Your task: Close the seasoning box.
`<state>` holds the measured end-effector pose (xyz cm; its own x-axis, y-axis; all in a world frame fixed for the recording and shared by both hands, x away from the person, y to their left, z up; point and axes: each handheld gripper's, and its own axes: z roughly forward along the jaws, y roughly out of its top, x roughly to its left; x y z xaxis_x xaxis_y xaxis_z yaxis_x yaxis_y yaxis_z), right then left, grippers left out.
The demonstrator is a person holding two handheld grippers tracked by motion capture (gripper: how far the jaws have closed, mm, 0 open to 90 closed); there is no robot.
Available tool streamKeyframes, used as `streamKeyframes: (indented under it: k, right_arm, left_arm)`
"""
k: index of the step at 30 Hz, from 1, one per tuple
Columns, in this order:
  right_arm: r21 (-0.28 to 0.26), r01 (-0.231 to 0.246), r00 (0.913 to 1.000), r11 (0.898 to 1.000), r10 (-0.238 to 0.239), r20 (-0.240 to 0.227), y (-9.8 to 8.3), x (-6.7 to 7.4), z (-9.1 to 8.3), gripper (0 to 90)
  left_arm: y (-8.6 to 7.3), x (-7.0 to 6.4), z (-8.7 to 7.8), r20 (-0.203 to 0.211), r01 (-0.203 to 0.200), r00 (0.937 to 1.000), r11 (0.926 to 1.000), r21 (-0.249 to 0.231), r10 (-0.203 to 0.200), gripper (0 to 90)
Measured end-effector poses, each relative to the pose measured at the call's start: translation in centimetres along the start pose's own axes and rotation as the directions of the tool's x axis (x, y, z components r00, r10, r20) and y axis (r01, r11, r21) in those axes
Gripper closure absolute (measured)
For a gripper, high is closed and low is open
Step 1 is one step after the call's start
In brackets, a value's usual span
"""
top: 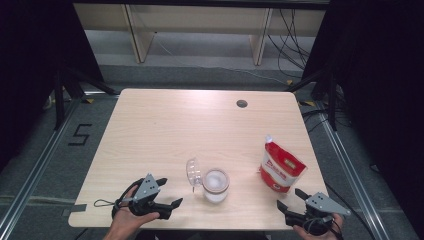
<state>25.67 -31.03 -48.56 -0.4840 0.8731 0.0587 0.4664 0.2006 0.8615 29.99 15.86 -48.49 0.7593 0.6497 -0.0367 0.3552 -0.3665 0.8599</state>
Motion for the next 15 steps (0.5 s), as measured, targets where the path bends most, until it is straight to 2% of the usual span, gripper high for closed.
streamKeyframes:
  k: [1,2,4,5,6,7,8,9,11,13,14,15]
  right_arm:
    - [0.004,0.003,1.0,1.0,-0.003,0.009,-0.03,0.03,-0.09,23.5]
    - [0.021,-0.018,0.9998,1.0,0.018,0.006,-0.03,0.19,-0.23,23.5]
    - [0.013,-0.03,0.9995,0.999,0.029,0.007,-0.08,0.36,-0.3,23.6]
    - [0.003,0.005,0.9999,1.0,-0.005,0.01,-0.07,0.14,-0.28,23.5]
    - [-0.001,0.005,1.0,1.0,-0.005,0.002,-0.11,0.16,-0.29,23.6]
    - [0.011,-0.015,0.9999,1.0,0.015,0.008,-0.2,0.36,-0.47,23.6]
    - [0.006,0.013,0.9999,1.0,-0.013,0.002,-0.19,0.19,-0.47,23.6]
    - [-0.008,0.03,0.9995,1.0,-0.03,0.013,-0.25,0.13,-0.43,23.6]
    - [-0.006,0.03,0.9995,1.0,-0.03,0.009,-0.28,0.37,-0.53,23.6]
    - [-0.004,0.032,0.9995,0.999,-0.032,0.003,-0.34,0.56,-0.66,23.7]
    - [0.012,-0.004,1.0,1.0,0.004,-0.009,-0.37,0.9,-0.79,23.7]
    - [-0.001,0.017,0.9998,1.0,-0.017,-0.009,-0.39,0.88,-0.74,23.7]
  left_arm:
    - [0.0,-0.01,-0.03,0.001,0.003,1.0,1.0,0.0,-0.003,17.2]
    - [0.04,-0.03,-0.06,-0.003,0.002,1.0,1.0,0.002,-0.002,17.2]
    - [0.11,-0.1,-0.05,0.004,0.012,0.9999,0.9999,-0.005,-0.012,18.0]
    - [0.14,-0.16,-0.01,0.006,0.026,0.9996,0.9996,-0.009,-0.026,18.6]
    - [0.21,-0.19,-0.04,0.003,0.022,0.9998,0.9997,-0.008,-0.022,19.3]
    - [0.27,-0.13,-0.06,0.003,0.006,1.0,1.0,-0.003,-0.006,20.0]
    - [0.26,-0.28,-0.03,0.006,0.017,0.9998,0.9998,-0.006,-0.017,20.7]
    - [0.26,-0.3,-0.03,0.007,0.01,0.9999,0.9999,-0.009,-0.01,21.0]
    - [0.22,-0.45,0.01,0.011,0.02,0.9997,0.9997,-0.013,-0.02,21.8]
    - [0.32,-0.4,-0.17,0.01,-0.001,0.9999,1.0,-0.003,0.001,23.4]
    - [0.35,-0.45,-0.13,0.021,0.013,0.9997,0.9998,-0.013,-0.012,24.0]
    - [0.4,-0.46,-0.14,0.023,0.019,0.9996,0.9997,-0.014,-0.019,24.5]
